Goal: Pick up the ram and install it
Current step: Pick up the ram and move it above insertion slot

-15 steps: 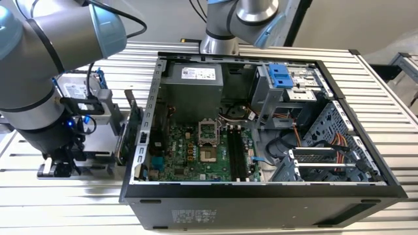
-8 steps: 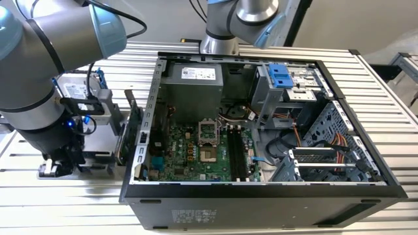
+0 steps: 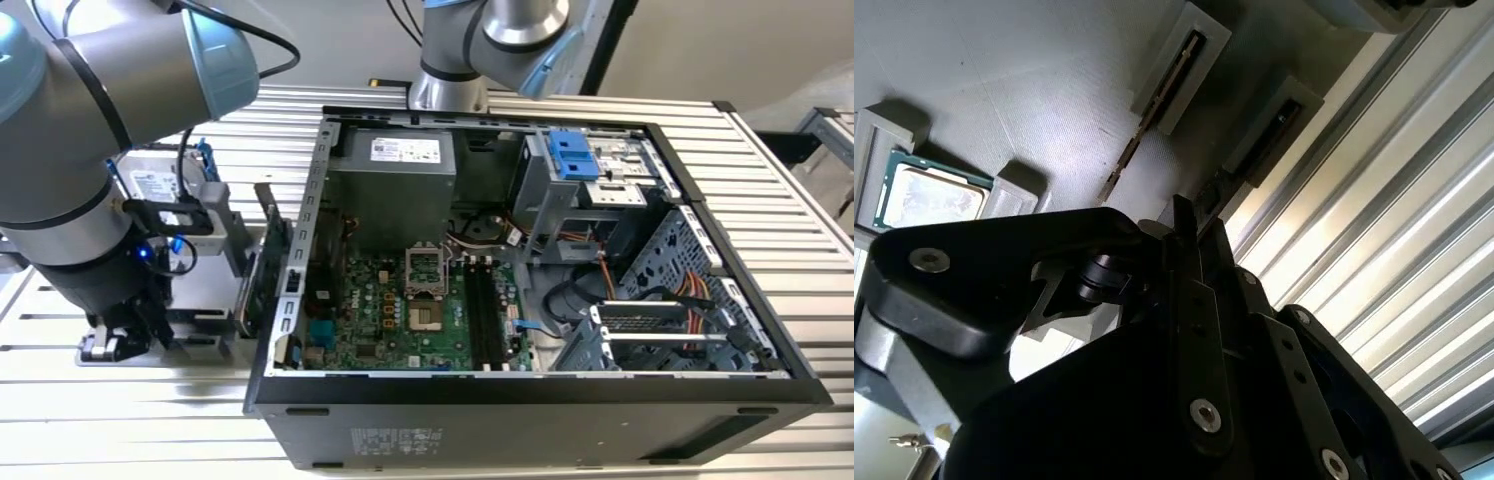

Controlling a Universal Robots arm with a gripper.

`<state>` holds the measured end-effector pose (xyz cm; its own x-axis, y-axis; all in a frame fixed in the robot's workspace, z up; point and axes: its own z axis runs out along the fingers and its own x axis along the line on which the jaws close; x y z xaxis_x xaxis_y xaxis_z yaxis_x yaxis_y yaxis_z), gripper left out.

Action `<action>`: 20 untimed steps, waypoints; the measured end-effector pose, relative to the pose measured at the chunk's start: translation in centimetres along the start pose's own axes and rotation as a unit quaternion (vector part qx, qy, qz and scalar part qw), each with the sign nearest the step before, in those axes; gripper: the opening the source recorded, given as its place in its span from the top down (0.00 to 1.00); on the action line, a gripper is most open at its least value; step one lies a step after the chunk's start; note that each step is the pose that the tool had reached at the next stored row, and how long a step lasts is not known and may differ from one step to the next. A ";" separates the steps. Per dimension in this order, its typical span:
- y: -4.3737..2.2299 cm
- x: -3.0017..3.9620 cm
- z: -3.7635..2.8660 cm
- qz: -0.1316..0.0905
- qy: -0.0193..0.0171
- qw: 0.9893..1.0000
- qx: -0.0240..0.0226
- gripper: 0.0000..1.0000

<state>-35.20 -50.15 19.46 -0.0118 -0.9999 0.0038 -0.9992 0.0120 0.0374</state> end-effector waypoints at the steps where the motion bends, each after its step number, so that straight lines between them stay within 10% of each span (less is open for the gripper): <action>1: 0.00 0.00 0.00 0.000 0.000 1.000 0.000 0.00; 8: 0.00 0.00 0.00 0.000 0.000 1.000 0.000 0.00; 9: 0.00 0.00 0.00 0.000 0.000 1.000 0.000 1.00; 20: 0.00 0.00 0.01 0.001 0.000 1.000 0.000 1.00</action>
<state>-35.20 -50.15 19.46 -0.0147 -0.9999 0.0039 -0.9992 0.0149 0.0375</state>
